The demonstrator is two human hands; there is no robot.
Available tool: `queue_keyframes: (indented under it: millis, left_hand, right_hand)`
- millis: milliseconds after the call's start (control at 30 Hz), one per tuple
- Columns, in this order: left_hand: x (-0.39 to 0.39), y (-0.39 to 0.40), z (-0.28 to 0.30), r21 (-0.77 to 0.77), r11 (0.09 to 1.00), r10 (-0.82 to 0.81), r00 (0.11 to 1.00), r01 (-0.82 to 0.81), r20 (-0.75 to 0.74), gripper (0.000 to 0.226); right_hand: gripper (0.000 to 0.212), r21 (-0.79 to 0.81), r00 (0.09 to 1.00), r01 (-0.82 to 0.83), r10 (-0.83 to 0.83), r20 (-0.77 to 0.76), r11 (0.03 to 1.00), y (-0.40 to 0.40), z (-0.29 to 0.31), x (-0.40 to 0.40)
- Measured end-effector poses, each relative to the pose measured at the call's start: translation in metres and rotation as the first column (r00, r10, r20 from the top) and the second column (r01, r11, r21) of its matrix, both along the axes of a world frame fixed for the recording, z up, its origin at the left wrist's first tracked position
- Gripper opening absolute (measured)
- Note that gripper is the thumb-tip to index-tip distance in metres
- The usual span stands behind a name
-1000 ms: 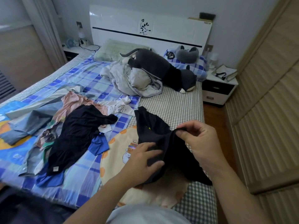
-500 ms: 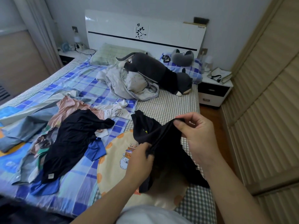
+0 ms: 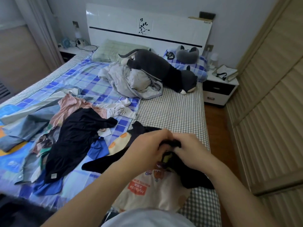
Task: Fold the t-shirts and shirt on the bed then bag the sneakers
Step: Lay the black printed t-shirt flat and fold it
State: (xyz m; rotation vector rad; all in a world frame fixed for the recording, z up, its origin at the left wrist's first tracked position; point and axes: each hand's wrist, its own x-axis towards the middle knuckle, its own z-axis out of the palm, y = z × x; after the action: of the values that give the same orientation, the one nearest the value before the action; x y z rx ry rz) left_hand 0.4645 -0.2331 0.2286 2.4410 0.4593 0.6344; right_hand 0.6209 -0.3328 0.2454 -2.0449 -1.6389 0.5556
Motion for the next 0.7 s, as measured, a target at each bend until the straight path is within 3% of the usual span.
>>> queue_keyframes:
  millis: [67,133,200,300,467,567,633,700]
  left_hand:
    - [-0.011,0.000,-0.031,-0.012,0.999,0.048,0.993,-0.050,-0.111,0.036]
    - [-0.030,0.005,-0.079,-0.010,0.988,0.142,0.943,-0.152,-0.301,0.039]
    - [-0.057,0.012,-0.125,-0.056,0.925,0.305,0.820,-0.377,-0.483,0.017]
    - [-0.103,0.021,-0.162,-0.052,0.812,0.434,0.661,-0.581,-0.612,0.025]
    - [-0.127,0.047,-0.151,-0.331,0.645,0.579,0.724,-0.688,-0.375,0.028]
    - [-0.142,0.066,-0.137,-0.544,0.505,0.633,0.716,-0.670,-0.294,0.049]
    - [-0.158,0.073,-0.136,-0.632,0.423,0.640,0.708,-0.649,-0.299,0.047]
    - [-0.171,0.075,-0.138,-0.686,0.351,0.611,0.711,-0.638,-0.348,0.032]
  right_hand:
    - [0.037,0.023,0.996,0.092,-0.092,-0.008,0.995,-0.004,-0.002,0.008]
    - [0.047,0.034,0.974,0.188,-0.182,-0.138,0.982,-0.010,-0.001,0.016]
    - [0.053,0.045,0.932,0.284,-0.265,-0.247,0.958,-0.017,0.001,0.023]
    - [0.051,0.055,0.838,0.500,-0.468,-0.280,0.864,-0.019,-0.005,0.041]
    - [0.039,0.014,0.725,0.661,-0.633,-0.272,0.751,-0.019,-0.043,0.062]
    - [0.037,0.057,0.685,0.719,-0.692,-0.227,0.693,-0.020,-0.053,0.065]
    - [0.036,0.040,0.708,0.696,-0.676,-0.202,0.717,-0.021,-0.056,0.065]
    - [0.038,-0.095,0.770,0.593,-0.597,-0.227,0.800,-0.024,-0.059,0.059]
